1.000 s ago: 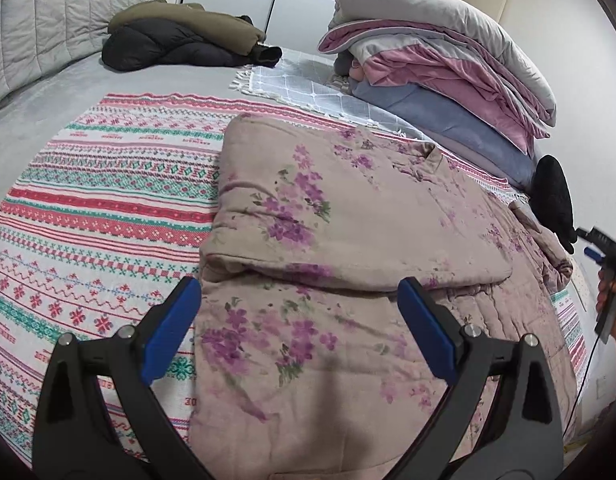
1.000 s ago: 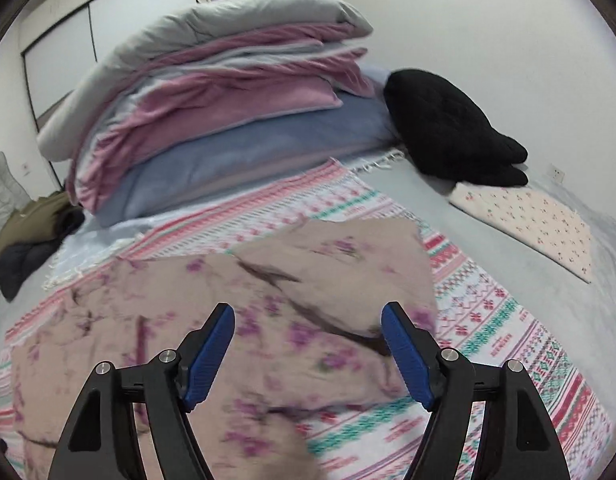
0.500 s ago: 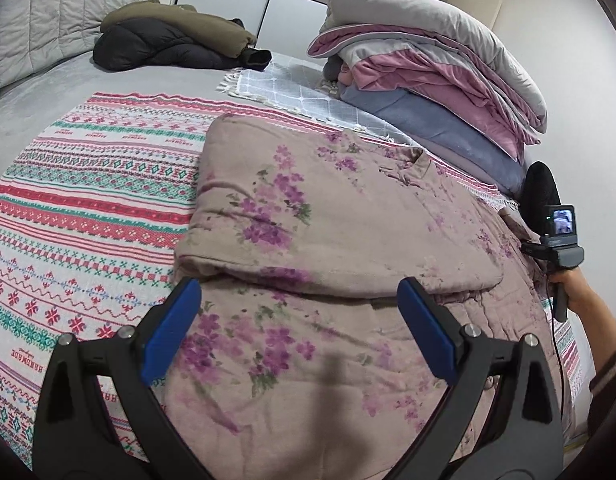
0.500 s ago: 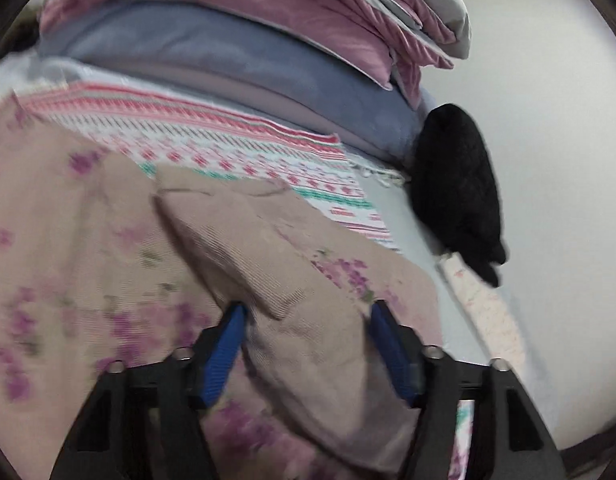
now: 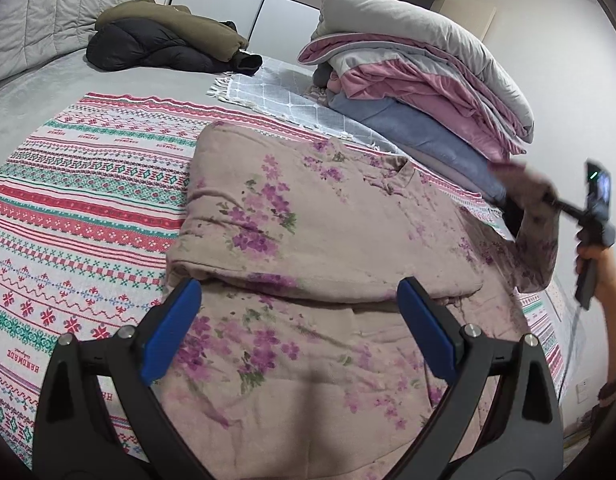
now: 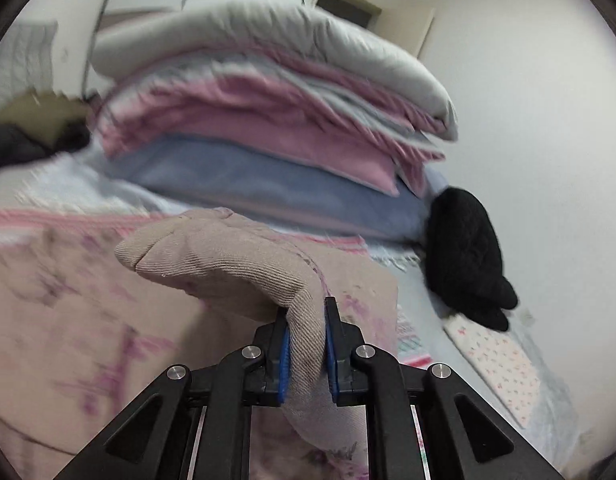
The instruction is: Fold large clothes
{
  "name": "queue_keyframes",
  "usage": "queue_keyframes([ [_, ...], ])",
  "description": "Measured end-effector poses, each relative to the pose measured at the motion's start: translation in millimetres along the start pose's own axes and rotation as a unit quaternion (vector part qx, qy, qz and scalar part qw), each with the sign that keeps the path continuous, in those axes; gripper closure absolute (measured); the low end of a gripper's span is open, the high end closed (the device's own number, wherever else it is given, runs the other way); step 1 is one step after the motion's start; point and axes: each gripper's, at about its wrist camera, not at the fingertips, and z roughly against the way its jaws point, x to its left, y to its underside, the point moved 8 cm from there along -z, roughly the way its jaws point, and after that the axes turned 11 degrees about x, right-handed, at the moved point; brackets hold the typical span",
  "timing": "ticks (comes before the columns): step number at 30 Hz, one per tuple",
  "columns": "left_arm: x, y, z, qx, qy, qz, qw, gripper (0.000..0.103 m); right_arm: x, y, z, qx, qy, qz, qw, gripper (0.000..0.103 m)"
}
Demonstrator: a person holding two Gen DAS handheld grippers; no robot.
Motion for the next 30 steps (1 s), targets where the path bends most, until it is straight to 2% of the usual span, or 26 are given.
queue_keyframes([
  [6,5,-3,5,-0.003,0.016,0.013,0.9998,0.005,72,-31,93,-0.063,-0.106,0.026,0.992,0.089],
  [9,8,-5,7,-0.007,0.021,0.018,0.9996,0.005,118,-34,118,-0.072,-0.18,0.026,0.981,0.089],
  [11,10,-6,8,-0.009,0.022,0.021,0.9995,0.005,154,-27,123,-0.062,-0.244,0.018,0.968,0.087],
  [13,13,-7,7,-0.009,0.022,0.025,0.9994,0.005,195,-11,114,-0.036,-0.31,0.011,0.95,0.079],
  [14,14,-7,6,-0.008,0.022,0.027,0.9993,0.005,210,-3,106,-0.021,-0.331,0.012,0.943,0.078],
  [15,16,-8,6,-0.007,0.023,0.03,0.9993,0.005,229,10,93,0.006,-0.354,0.013,0.935,0.074],
  [16,17,-8,5,-0.006,0.024,0.031,0.9992,0.005,254,30,75,0.051,-0.38,0.013,0.924,0.072],
  [18,20,-8,5,-0.004,0.025,0.032,0.9992,0.005,283,61,48,0.119,-0.41,0.004,0.904,0.07],
  [19,21,-9,5,-0.004,0.025,0.033,0.9991,0.005,297,82,35,0.157,-0.427,-0.002,0.891,0.07],
  [21,22,-10,5,-0.005,0.024,0.033,0.9991,0.005,305,101,26,0.18,-0.442,-0.009,0.879,0.07],
  [23,22,-14,4,-0.003,0.034,0.036,0.9988,0.005,302,111,30,0.167,-0.446,-0.01,0.879,0.07],
  [26,19,-25,0,0.002,0.055,0.043,0.9976,0.005,279,116,41,0.154,-0.467,-0.04,0.87,0.067],
  [27,14,-32,-4,0.006,0.065,0.042,0.997,0.005,269,117,45,0.144,-0.464,-0.048,0.873,0.057],
  [28,9,-36,-7,0.009,0.071,0.038,0.9967,0.005,254,118,49,0.129,-0.448,-0.058,0.883,0.04],
  [30,-4,-48,-25,0.028,0.073,0.023,0.9967,0.005,231,117,56,0.096,-0.421,-0.079,0.899,0.028],
])
